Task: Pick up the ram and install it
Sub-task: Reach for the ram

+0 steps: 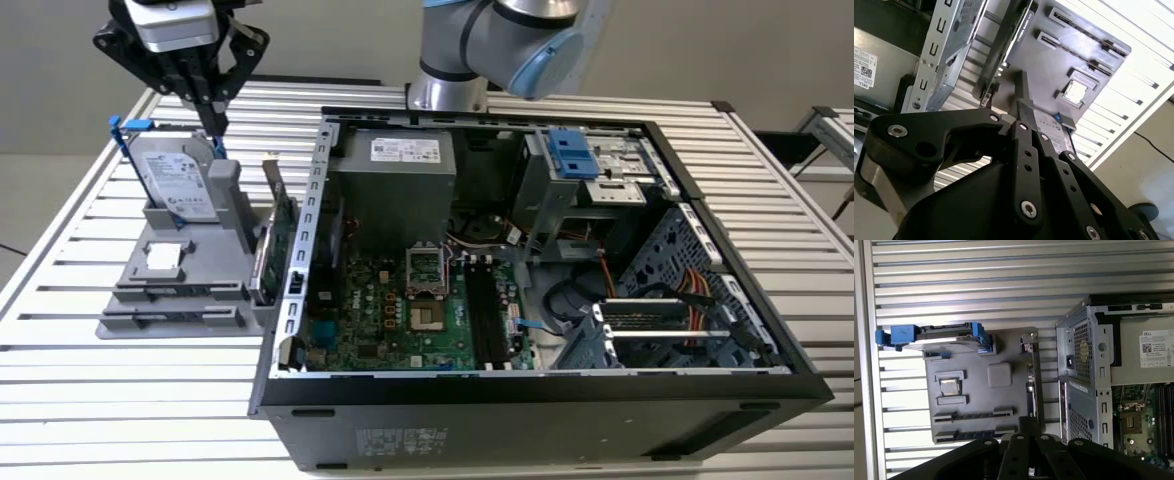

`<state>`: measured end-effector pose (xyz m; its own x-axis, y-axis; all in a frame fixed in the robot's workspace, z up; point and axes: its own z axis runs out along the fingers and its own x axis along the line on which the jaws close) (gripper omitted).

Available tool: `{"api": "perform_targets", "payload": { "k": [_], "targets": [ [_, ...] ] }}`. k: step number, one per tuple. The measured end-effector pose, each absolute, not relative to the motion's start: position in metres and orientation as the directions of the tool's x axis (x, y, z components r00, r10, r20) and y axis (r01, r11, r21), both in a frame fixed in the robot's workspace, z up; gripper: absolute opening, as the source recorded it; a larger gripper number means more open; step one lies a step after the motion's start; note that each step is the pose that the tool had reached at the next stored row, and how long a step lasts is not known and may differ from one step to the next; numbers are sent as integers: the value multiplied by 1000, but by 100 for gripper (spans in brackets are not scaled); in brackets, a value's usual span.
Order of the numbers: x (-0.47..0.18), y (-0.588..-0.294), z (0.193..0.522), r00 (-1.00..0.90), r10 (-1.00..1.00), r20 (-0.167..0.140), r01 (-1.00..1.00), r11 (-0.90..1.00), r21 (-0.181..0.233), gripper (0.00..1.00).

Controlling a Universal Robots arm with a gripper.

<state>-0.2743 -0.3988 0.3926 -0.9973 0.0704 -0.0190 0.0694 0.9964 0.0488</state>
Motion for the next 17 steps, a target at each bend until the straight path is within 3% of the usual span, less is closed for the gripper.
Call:
{"api": "perform_targets", "payload": {
  "k": [17],
  "targets": [
    [-280,-399,393,-997,71,-19,70,996,49,0]
  ]
}}
